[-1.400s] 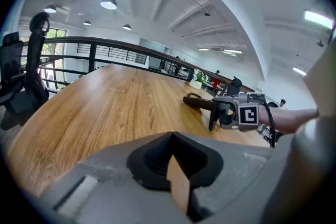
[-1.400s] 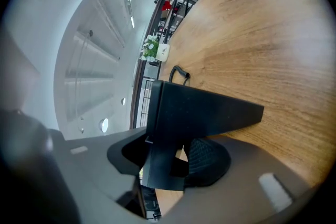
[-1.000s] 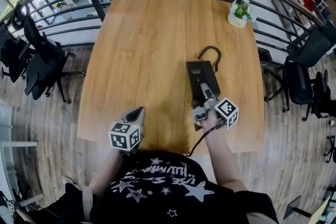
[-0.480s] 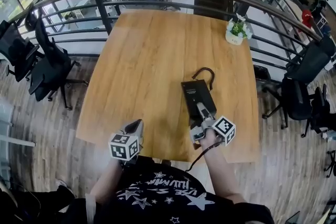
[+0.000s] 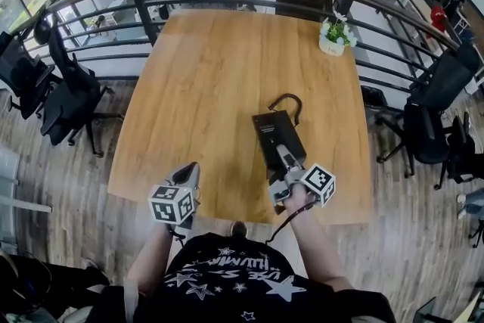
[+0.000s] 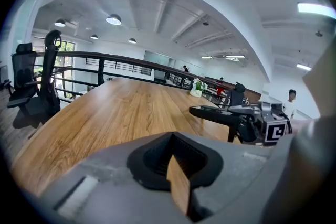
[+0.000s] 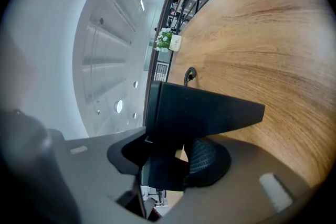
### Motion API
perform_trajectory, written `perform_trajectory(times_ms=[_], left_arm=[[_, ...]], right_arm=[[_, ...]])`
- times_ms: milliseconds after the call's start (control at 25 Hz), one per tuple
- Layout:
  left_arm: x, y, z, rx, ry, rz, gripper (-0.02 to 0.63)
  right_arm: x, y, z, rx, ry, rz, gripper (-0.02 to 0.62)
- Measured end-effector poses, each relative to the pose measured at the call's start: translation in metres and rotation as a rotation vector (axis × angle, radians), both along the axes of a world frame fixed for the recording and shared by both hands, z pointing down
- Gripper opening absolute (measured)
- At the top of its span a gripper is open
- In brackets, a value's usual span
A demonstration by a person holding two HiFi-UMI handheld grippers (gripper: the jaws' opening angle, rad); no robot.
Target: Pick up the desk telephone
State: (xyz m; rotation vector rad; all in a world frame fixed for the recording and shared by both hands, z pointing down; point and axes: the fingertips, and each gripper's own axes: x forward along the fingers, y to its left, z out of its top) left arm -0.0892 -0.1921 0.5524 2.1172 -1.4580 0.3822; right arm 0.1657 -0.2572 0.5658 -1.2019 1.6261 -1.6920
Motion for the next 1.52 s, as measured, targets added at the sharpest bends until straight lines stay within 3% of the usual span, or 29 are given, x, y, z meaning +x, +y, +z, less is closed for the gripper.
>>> perform_trajectory(times_ms=[240,840,1520], left_arm=[[-0.007,0.010,-0.005,0.012,0.025,0.026,0.001],[-0.017,0.099,-0.008,-0.006,0.050,0.087,0.001],[-0.029,0.225,-0.018,0.020,0.059,0.108,0.002]], right_arm=[[-0.017,0.019,-0.008,0.013,0.008,0.010,0.183],[-0.042,0.118,-0.022,-0.006,0.020,0.025,0.184],[-0.057,0.250,-0.043,0.046,0.012,0.034,0.187]])
